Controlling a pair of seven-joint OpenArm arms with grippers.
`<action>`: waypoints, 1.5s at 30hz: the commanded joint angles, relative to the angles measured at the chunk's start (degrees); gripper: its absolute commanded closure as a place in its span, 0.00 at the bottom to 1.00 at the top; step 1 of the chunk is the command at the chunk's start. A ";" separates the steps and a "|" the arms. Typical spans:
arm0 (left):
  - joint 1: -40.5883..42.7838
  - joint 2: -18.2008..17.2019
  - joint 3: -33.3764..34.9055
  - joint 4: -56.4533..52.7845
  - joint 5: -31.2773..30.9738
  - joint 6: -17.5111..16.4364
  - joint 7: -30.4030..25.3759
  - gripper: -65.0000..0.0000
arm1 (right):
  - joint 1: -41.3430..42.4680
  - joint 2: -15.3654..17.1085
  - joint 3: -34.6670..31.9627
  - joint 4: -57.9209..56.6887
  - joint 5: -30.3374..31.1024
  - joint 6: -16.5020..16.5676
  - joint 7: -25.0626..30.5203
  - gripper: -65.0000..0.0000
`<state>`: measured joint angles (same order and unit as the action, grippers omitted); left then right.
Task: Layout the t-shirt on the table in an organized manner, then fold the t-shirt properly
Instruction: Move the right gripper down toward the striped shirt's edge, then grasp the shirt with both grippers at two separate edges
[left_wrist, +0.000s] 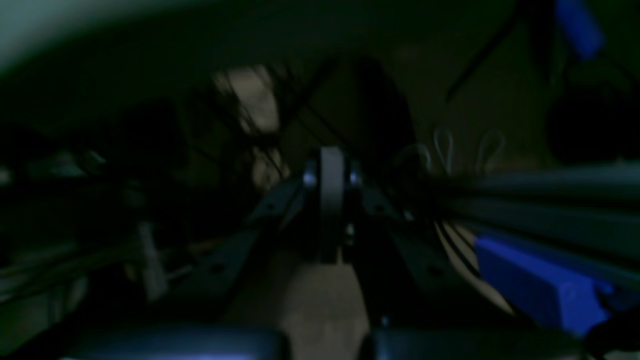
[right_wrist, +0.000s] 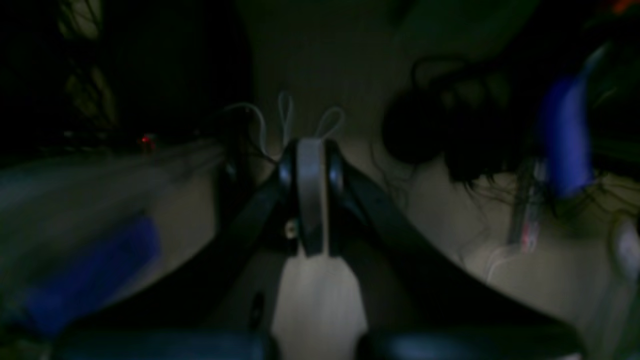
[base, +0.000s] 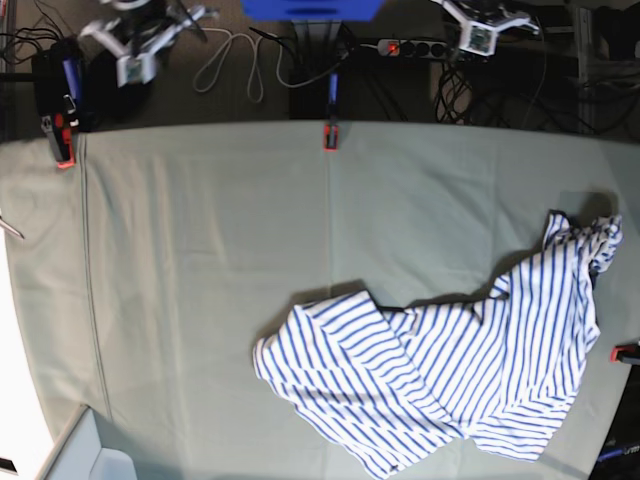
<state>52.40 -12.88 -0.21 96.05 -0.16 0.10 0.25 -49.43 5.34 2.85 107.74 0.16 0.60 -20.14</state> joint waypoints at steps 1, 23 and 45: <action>1.44 -0.08 -0.01 2.81 0.12 0.03 -1.09 1.00 | -0.81 0.15 0.97 4.12 -0.30 -0.29 0.05 1.00; -6.47 7.39 -24.63 17.49 -27.40 -0.41 9.73 0.63 | 21.52 -3.19 1.24 9.31 -0.38 4.28 -11.38 0.97; -6.56 7.74 -29.37 17.58 -31.70 -0.41 9.73 0.63 | 58.35 -7.15 -12.13 -25.24 -0.38 16.76 -11.81 0.54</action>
<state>44.95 -4.89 -29.32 112.55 -31.68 -0.19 11.38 8.16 -1.43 -9.28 81.25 -0.58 16.69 -32.64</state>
